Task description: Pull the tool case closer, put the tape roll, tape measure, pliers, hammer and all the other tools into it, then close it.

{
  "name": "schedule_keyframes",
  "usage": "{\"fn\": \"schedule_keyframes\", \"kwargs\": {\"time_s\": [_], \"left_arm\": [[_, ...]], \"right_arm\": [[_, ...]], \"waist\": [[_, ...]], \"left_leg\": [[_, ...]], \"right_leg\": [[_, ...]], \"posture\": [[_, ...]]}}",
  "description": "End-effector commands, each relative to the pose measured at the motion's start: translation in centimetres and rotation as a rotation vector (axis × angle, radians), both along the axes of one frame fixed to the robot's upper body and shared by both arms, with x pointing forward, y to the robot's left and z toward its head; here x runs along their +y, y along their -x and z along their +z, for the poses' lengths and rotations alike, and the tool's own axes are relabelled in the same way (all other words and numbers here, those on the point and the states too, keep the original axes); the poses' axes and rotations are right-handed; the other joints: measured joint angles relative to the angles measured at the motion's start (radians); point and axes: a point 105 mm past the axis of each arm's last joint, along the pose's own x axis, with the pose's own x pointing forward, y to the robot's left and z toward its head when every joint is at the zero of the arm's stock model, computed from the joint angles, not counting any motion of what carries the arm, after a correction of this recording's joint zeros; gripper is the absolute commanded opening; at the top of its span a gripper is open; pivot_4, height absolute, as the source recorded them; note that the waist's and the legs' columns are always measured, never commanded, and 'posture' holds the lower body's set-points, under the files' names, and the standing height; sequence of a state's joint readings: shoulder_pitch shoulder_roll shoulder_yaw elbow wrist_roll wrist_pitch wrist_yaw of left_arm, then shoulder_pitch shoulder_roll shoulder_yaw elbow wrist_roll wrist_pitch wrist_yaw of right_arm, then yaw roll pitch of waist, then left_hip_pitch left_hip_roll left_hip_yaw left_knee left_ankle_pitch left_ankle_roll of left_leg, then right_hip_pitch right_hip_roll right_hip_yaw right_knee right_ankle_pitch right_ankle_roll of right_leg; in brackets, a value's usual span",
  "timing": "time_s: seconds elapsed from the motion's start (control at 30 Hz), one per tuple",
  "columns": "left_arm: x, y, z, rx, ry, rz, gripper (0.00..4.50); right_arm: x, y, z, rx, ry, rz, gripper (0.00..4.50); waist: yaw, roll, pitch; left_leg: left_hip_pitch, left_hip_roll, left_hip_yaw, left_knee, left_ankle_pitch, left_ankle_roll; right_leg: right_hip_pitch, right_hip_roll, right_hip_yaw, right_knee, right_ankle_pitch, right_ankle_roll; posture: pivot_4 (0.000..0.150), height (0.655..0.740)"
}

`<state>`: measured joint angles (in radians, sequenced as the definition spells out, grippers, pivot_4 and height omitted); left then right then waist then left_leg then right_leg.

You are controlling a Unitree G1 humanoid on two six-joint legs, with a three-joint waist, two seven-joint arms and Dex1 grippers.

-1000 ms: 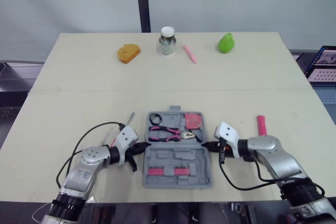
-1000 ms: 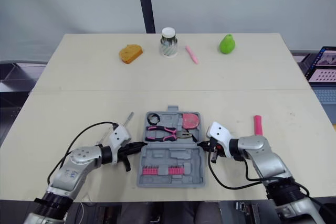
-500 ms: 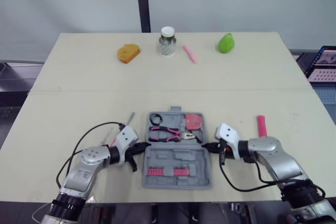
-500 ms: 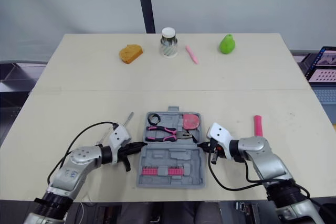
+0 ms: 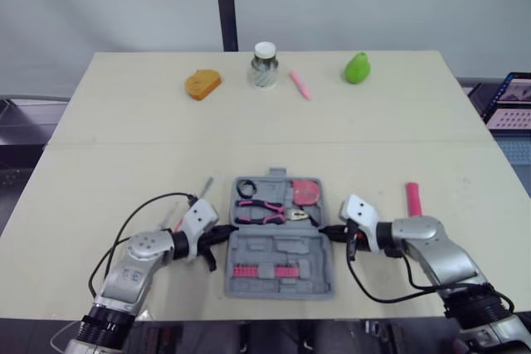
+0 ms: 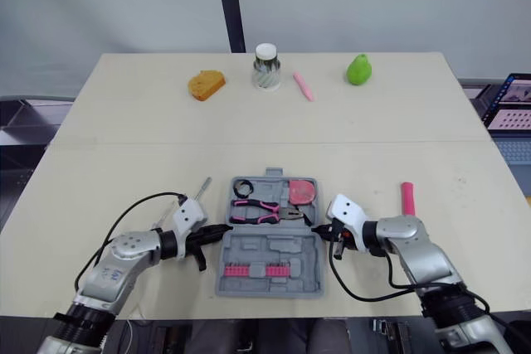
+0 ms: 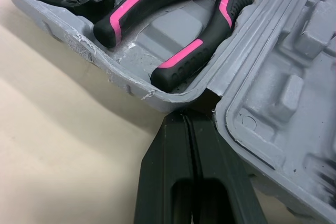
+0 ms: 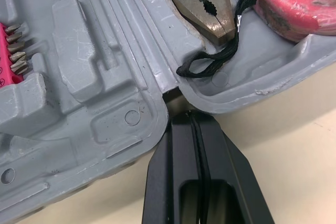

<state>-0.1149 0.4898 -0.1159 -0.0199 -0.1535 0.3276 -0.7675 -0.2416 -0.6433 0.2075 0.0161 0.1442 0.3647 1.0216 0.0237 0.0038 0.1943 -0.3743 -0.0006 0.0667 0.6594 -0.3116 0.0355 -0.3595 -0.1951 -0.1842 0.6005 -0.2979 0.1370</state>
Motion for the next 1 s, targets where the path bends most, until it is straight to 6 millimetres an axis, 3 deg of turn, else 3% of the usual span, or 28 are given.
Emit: {"fn": "schedule_keyframes", "kwargs": {"time_s": [0.03, 0.77, 0.87, 1.0], "left_arm": [[0.2, -0.3, 0.5, -0.02, 0.0, 0.001, 0.05], [3.1, -0.1, 0.5, -0.009, -0.02, 0.073, 0.05], [3.0, 0.0, 2.1, -0.026, 0.028, 0.06, 0.05], [5.2, 0.7, 6.2, -0.068, 0.105, 0.101, 0.05]], "right_arm": [[0.2, 0.0, 0.7, -0.029, -0.026, 0.021, 0.0], [-2.6, -0.3, 0.6, -0.029, 0.005, -0.039, 0.0], [-3.1, 0.1, 1.6, -0.032, -0.034, -0.033, 0.0], [-5.8, -0.1, 5.8, -0.065, -0.177, -0.131, 0.0]], "waist": [[0.0, 0.0, 0.0], [0.0, 0.0, 0.0], [0.002, 0.0, 0.0], [-0.001, 0.0, 0.003]], "left_leg": [[0.0, 0.0, 0.0, 0.0, 0.0, 0.0], [0.0, 0.0, 0.0, 0.0, 0.0, 0.0], [0.0, 0.0, 0.0, 0.0, 0.0, 0.0], [-0.002, 0.0, -0.001, 0.0, 0.0, 0.0]], "right_leg": [[0.0, 0.0, 0.0, 0.0, 0.0, 0.0], [0.0, 0.0, 0.0, 0.0, 0.0, 0.0], [0.0, 0.0, 0.0, 0.0, 0.0, 0.0], [-0.001, 0.0, 0.0, -0.002, 0.0, 0.0]], "posture": [[0.15, 0.74], [0.15, 0.74], [0.15, 0.74], [0.15, 0.74]]}}
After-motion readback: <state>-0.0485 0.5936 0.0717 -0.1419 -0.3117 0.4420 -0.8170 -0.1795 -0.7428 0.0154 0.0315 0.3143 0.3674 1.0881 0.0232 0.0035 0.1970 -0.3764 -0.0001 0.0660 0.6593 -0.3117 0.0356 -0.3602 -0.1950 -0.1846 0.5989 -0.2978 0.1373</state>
